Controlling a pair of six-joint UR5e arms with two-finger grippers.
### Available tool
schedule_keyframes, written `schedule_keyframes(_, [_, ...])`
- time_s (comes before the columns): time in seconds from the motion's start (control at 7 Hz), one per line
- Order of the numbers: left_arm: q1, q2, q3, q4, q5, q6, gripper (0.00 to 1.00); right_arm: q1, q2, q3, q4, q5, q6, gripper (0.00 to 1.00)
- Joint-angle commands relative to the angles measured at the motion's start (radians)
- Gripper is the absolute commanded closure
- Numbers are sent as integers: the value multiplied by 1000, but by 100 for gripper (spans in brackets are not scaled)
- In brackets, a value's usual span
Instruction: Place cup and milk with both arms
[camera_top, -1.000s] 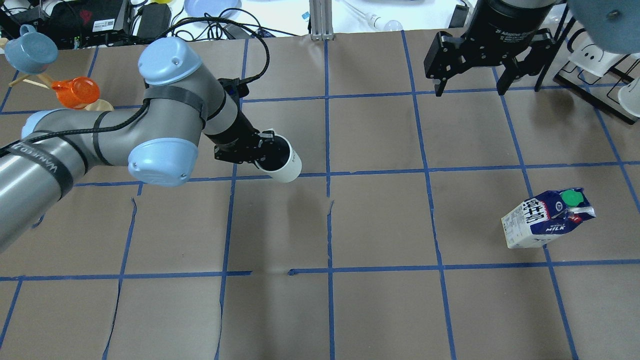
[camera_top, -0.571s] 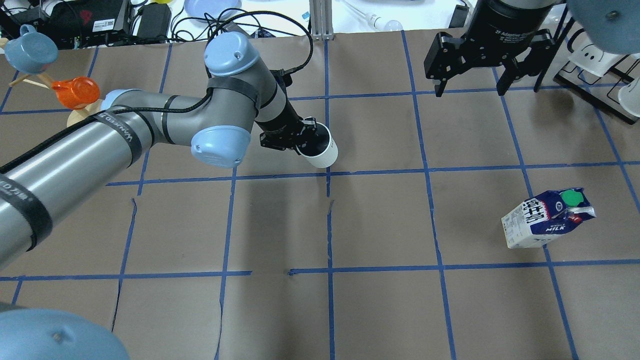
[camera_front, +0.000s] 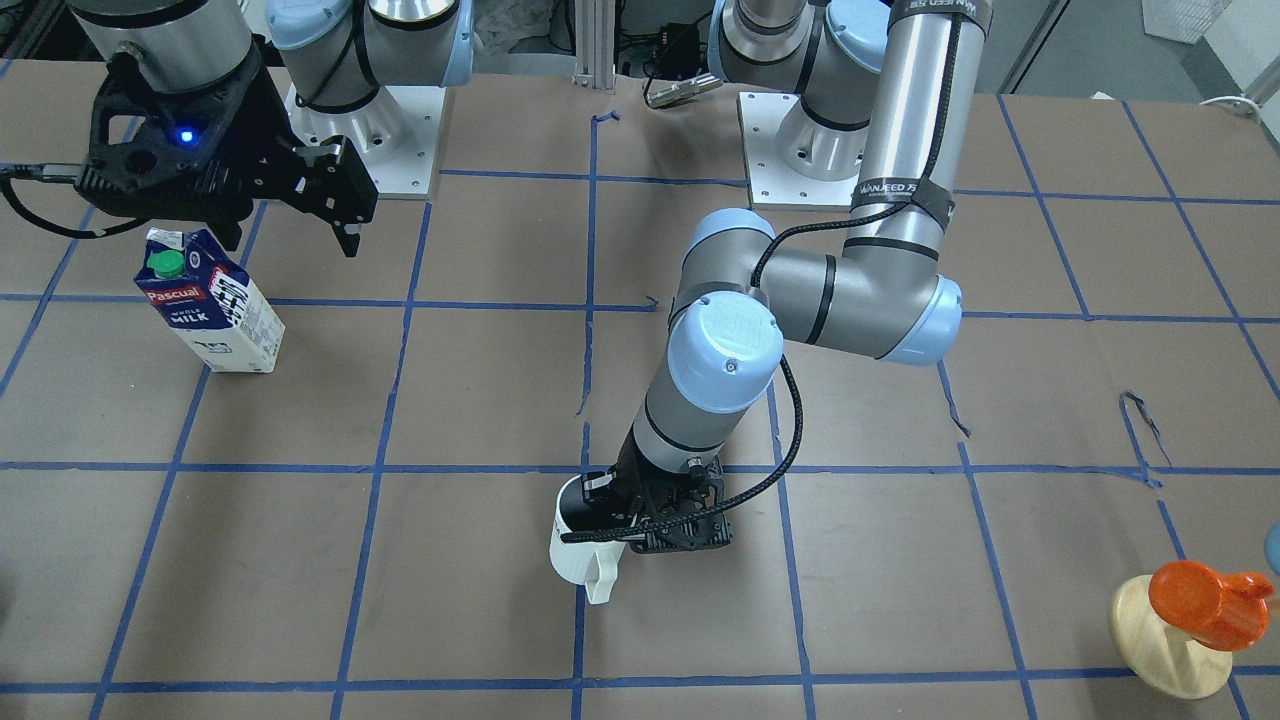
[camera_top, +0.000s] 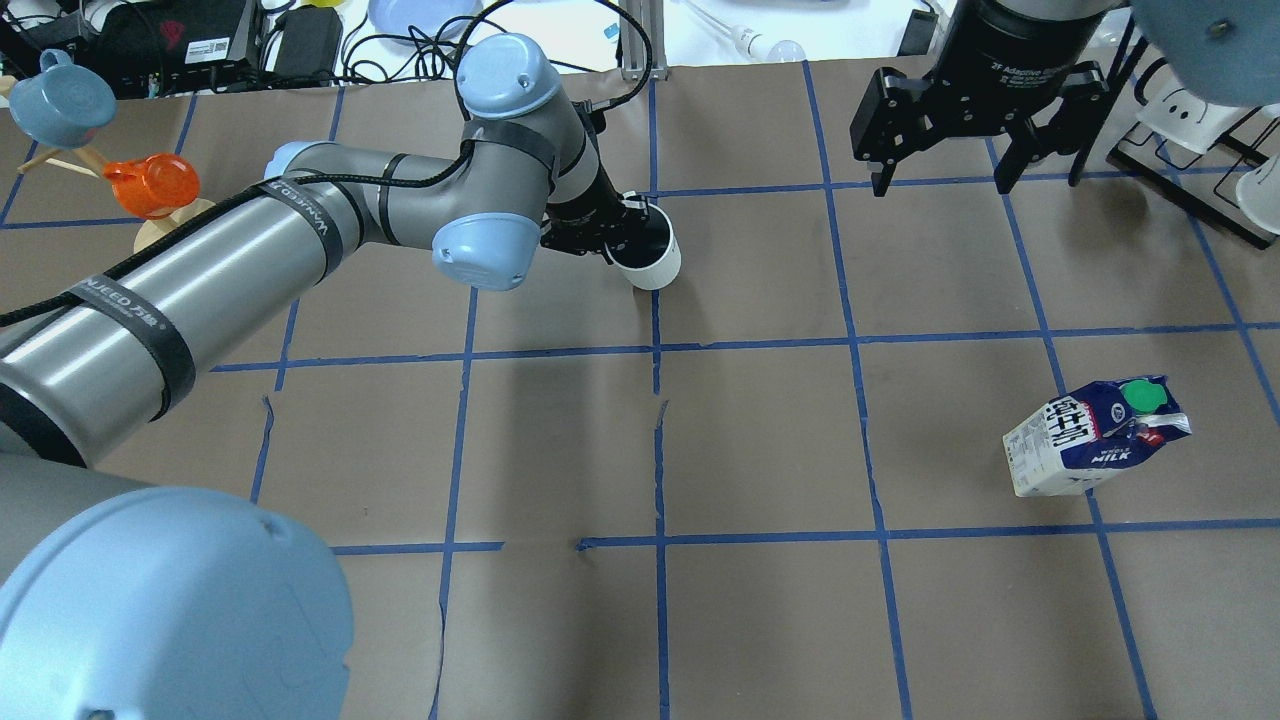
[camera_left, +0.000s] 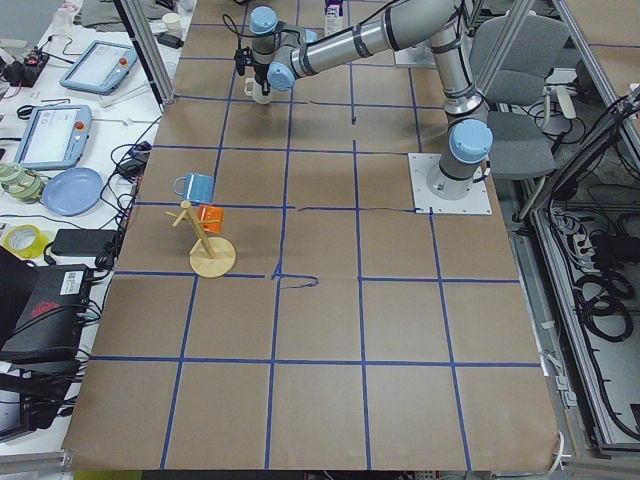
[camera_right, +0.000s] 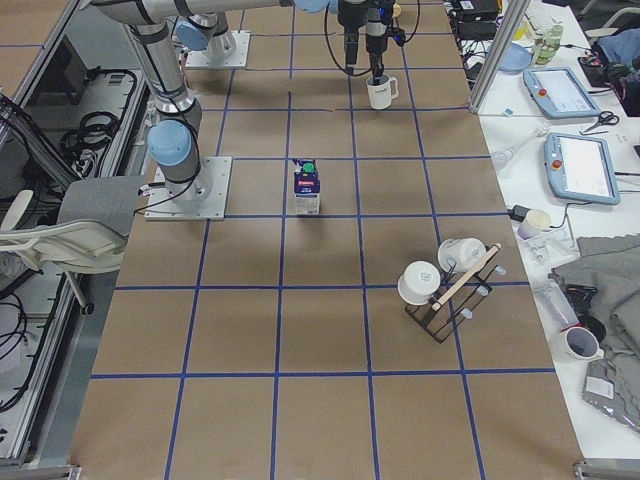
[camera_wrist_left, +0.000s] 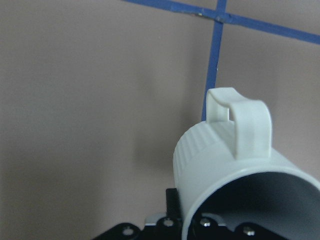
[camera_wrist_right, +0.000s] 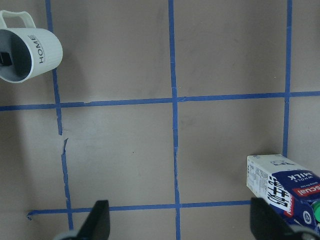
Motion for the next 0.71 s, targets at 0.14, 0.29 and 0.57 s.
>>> schedule_keyframes(0.14, [0, -19, -6, 5, 7, 2, 100, -2, 1, 0, 3, 0, 1, 0])
schedule_keyframes(0.29, [0, -17, -5, 3, 10, 2, 21, -2, 1, 0, 3, 0, 1, 0])
schedule_keyframes(0.57, [7, 33, 11, -18, 9, 7, 5, -2, 2, 0, 1, -1, 0, 0])
